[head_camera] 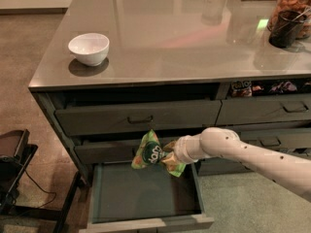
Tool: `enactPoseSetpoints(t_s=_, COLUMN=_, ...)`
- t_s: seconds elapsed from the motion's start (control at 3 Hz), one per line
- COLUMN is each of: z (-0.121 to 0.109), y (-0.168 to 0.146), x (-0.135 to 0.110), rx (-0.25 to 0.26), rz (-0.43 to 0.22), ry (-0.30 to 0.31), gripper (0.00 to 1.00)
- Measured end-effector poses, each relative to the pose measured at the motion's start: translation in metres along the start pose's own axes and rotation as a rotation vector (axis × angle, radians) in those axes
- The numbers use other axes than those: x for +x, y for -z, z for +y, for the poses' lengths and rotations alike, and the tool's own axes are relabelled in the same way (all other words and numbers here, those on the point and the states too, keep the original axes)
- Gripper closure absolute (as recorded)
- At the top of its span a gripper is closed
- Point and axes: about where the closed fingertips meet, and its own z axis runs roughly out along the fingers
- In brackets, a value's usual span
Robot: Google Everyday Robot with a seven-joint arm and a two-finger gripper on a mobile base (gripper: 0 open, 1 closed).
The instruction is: Pick green rice chip bag from bottom drawer and place on counter
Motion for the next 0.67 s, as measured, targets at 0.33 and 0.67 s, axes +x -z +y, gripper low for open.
enactPoseSetpoints(t_s=0.33, z=-0.002, y=0.02, x=-0.008, rx=-0.033, rz=-0.014, ry=0.025, gripper=1.0)
enactPoseSetpoints(t_s=0.67, z=-0.006, y=0.071, x=-0.016, rx=-0.081, rz=0.003, ry=0.058, gripper=1.0)
